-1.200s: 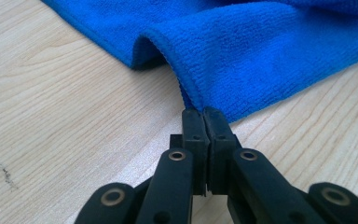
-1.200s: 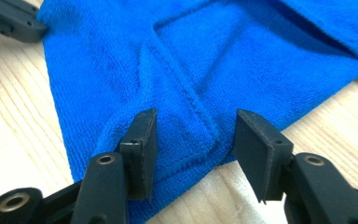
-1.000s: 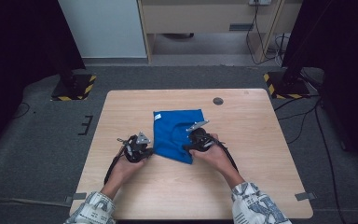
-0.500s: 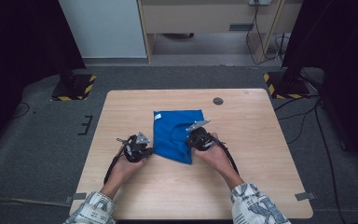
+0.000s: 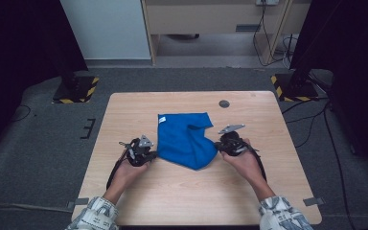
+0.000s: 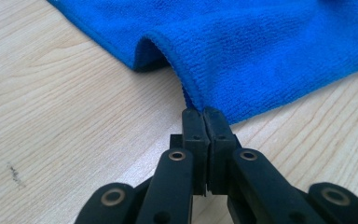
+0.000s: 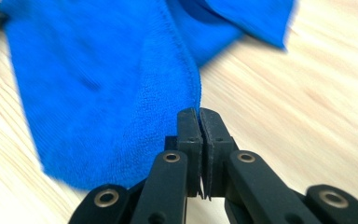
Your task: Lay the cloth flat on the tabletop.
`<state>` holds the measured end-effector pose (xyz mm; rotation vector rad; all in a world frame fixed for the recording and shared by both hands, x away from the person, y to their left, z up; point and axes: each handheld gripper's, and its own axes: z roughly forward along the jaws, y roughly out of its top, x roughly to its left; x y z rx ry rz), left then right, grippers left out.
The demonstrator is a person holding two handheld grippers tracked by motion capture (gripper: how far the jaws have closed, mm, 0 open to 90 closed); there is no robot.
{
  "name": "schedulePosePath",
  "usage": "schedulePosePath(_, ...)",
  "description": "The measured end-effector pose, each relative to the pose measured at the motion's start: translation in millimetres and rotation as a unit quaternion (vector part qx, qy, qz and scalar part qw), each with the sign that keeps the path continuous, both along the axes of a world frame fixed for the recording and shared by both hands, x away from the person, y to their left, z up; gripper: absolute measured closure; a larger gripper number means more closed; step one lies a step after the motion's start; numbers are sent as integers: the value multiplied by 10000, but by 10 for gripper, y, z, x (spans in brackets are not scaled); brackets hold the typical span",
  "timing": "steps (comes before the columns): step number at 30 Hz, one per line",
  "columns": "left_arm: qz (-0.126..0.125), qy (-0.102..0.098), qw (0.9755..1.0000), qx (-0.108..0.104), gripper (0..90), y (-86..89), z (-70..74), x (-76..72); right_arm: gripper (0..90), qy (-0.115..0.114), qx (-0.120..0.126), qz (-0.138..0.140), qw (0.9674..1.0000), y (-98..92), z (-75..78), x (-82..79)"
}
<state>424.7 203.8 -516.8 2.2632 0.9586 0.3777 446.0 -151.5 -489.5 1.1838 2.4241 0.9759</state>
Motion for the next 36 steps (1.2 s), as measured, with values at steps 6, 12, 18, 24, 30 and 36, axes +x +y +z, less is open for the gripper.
schedulePosePath(6,-99,4,9999,-26,887,-92,11,-21,883,187,48,-353,9992,-358,-79,-144)
schedulePosePath(12,-188,8,9996,-192,888,-197,47,-39,881,314,69,-553,9980,-578,-100,-365)
schedulePosePath(18,-289,-20,9995,-155,888,-236,77,-108,874,440,141,-638,9969,-668,-80,-562)
schedulePosePath(24,-156,-4,9994,-325,888,-105,119,-115,784,372,254,-523,9976,-637,-44,-617)
schedulePosePath(30,-115,43,9995,-296,888,-46,102,-112,532,-172,251,-460,9985,-528,56,-645)
schedulePosePath(36,-90,26,9994,-340,887,-29,110,-109,527,-371,249,35,9990,-191,65,-652)
